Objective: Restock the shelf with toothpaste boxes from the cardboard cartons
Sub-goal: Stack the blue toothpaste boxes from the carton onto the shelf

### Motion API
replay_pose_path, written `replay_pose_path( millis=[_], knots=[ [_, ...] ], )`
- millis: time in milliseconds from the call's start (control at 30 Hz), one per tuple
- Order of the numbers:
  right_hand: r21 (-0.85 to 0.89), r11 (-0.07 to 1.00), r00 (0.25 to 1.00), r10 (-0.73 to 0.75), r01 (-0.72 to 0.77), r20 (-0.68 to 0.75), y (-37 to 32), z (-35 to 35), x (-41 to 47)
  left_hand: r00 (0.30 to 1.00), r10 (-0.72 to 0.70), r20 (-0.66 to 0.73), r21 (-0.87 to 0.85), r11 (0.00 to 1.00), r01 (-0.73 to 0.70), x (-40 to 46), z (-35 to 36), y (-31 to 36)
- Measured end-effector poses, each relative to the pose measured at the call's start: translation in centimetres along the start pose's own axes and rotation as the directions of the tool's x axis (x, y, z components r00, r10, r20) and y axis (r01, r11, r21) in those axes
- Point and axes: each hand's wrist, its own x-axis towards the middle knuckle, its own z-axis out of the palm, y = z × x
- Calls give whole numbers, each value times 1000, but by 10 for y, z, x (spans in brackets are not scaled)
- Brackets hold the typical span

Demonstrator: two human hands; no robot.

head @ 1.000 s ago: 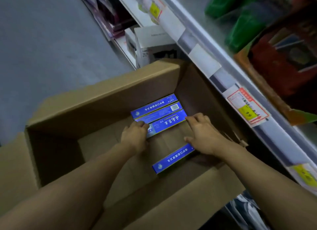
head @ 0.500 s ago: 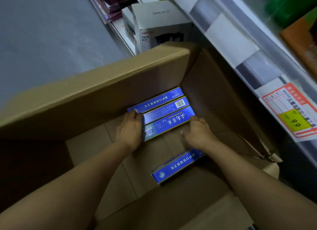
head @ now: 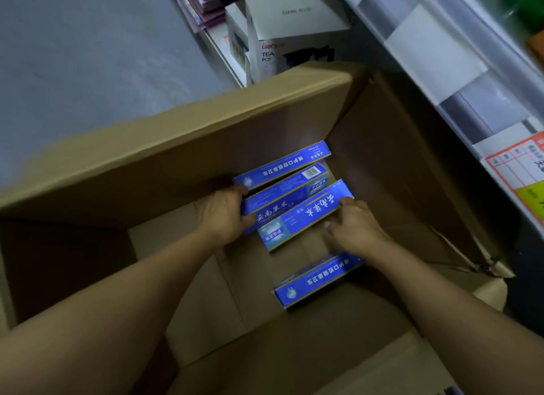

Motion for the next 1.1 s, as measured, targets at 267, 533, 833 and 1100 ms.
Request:
replay_pose_path(
  millis=[267, 533, 833, 1100],
  knots=[
    [6, 1000, 1000, -5, 5, -28, -22, -1, -22, 961, -96, 258, -491, 844, 216, -24, -37, -43],
    [-227, 911, 899, -389, 343, -202, -42, 2, -45, 951, 45, 307, -617, 770, 163, -44, -50, -45],
    [-417, 824, 887, -454, 384, -80, -18, -19, -40, 955, 174, 239, -683, 730, 38, -38, -39, -15],
    [-153, 986, 912, -118, 61, -393, 13, -28, -27, 977, 52, 209, -292, 956, 12, -15, 22, 7]
  ],
)
